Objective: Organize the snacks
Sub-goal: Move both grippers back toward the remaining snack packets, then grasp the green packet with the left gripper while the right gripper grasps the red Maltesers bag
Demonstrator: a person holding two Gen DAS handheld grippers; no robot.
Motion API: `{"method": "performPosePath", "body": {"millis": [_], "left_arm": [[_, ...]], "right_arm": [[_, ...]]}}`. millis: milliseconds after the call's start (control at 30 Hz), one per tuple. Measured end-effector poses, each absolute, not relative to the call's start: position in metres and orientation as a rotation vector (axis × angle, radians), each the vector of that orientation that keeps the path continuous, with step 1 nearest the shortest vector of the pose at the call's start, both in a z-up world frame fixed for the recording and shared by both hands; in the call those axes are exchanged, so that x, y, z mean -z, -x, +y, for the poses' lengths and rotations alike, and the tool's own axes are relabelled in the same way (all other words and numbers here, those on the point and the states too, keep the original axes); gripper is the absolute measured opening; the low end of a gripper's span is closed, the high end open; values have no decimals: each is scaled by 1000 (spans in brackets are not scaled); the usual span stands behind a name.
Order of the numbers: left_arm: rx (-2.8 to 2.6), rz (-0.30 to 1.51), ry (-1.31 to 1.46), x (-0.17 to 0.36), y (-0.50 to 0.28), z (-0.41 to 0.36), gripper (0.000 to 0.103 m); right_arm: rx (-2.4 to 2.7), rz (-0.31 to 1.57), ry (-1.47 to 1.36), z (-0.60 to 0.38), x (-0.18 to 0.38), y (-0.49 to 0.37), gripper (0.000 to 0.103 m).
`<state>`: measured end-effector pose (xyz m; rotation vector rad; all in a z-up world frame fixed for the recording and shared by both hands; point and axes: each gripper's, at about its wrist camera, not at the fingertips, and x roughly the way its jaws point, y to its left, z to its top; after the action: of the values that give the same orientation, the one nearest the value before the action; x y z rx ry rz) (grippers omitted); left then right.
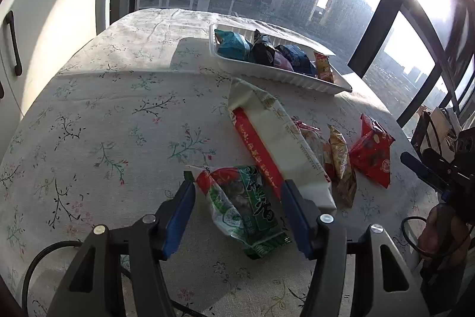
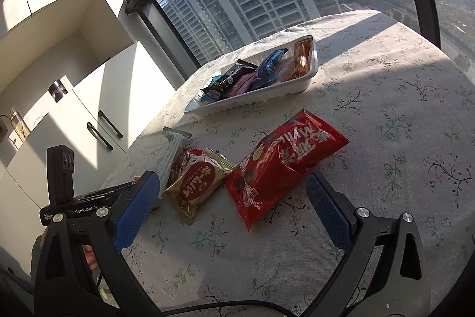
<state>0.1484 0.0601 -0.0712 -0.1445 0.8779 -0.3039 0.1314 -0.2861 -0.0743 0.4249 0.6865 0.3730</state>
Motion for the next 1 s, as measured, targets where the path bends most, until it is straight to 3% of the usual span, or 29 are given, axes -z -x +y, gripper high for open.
{"method": "performPosePath", "body": {"millis": [300, 733, 800, 867, 1000], "left_arm": [[295, 886, 104, 71, -146, 62, 56], [312, 926, 17, 77, -147, 49, 57], [303, 921, -15, 77, -147, 47, 43], [303, 916, -33, 78, -146, 47, 36], [299, 909, -44, 78, -145, 48, 34]], "right_arm": [[-377, 686, -424, -285, 75, -131, 100], [-388, 687, -411, -283, 75, -132, 100], [-388, 687, -412, -282, 75, -132, 100], [-388, 687, -411, -282, 75, -132, 100], [-387, 689, -411, -282, 75, -132, 100]]}}
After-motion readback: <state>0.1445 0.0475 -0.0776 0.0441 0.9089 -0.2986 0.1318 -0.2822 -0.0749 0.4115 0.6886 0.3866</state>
